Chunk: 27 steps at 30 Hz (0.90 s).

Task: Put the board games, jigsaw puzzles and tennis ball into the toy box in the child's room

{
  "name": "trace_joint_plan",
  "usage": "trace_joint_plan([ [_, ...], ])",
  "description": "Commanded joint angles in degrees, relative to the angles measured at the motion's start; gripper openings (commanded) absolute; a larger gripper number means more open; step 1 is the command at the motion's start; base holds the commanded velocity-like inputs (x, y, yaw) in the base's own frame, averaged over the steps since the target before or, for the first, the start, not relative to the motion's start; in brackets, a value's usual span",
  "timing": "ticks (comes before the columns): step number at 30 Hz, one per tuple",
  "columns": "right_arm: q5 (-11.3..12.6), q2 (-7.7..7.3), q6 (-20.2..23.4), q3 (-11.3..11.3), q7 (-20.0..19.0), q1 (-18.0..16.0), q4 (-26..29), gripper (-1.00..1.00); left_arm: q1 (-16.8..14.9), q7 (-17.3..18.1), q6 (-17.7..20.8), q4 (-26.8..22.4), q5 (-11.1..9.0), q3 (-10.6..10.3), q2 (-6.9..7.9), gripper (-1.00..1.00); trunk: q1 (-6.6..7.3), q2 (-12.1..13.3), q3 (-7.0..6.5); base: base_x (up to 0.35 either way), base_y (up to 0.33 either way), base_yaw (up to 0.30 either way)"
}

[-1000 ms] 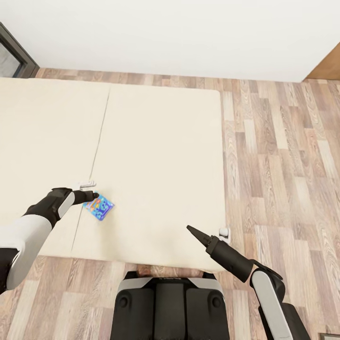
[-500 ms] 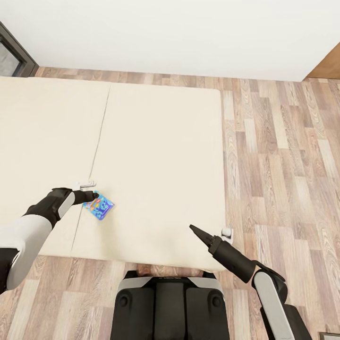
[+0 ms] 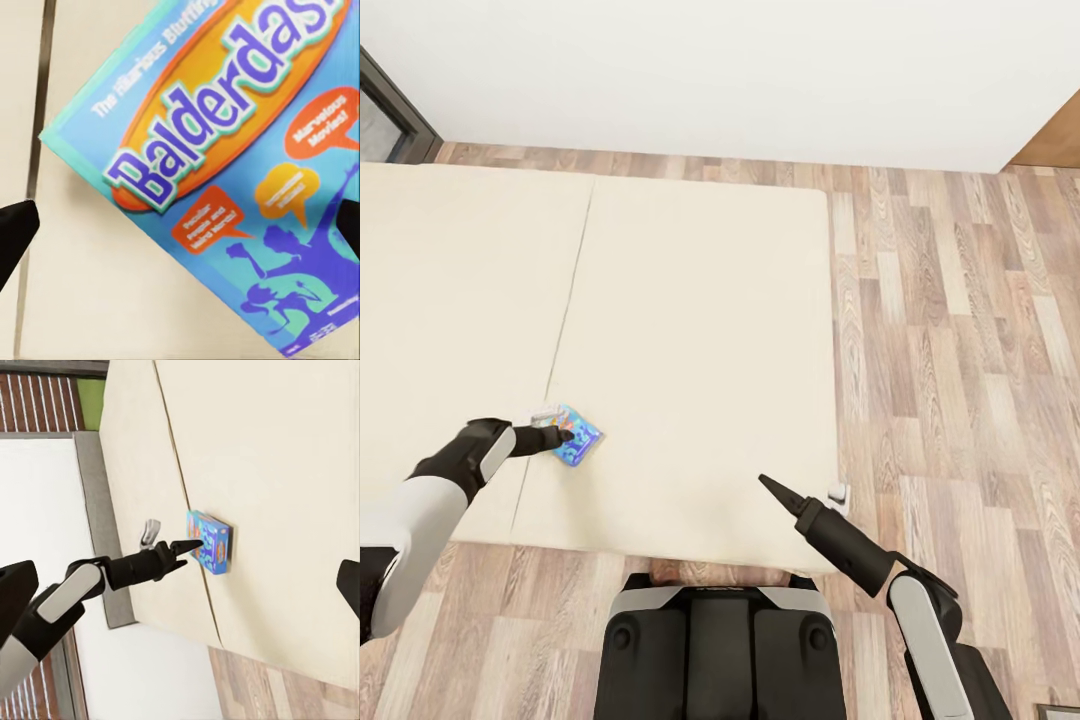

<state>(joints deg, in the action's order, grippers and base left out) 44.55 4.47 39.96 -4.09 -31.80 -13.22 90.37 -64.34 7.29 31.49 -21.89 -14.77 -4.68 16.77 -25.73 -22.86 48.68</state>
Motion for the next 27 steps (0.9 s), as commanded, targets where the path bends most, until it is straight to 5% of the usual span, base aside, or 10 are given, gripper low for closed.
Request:
trace_joint_plan([
  [1, 0.15, 0.06, 0.4, -0.14, -0.1, -0.02, 0.02, 1.0, 0.31, 0.29, 0.56, 0.29, -0.82, -0.67, 0.05, 1.0, -0.05, -0.06, 0.07, 0.0, 0.0, 0.0],
  [9, -0.3, -0.28, 0.32, 0.1, 0.69, 0.04, 0.06, 1.0, 2.29, 1.75, 2.68, -2.26, -1.24, -0.04, -0.94, 1.0, -0.05, -0.06, -0.05, 0.0, 0.0, 0.0],
  [16, -0.37, -0.25, 0.3, 0.21, 0.84, 0.04, 0.07, 1.0, 3.72, 3.71, 4.4, -0.88, -5.56, 0.09, -0.82, 1.0, -0.05, -0.06, -0.6, 0.0, 0.0, 0.0],
  [27, -0.38, -0.25, 0.3, 0.31, 0.8, 0.04, 0.07, 1.0, 3.77, 7.21, 4.34, 1.24, -5.62, 0.09, -0.73, 1.0, -0.05, -0.06, -1.59, 0.0, 0.0, 0.0],
])
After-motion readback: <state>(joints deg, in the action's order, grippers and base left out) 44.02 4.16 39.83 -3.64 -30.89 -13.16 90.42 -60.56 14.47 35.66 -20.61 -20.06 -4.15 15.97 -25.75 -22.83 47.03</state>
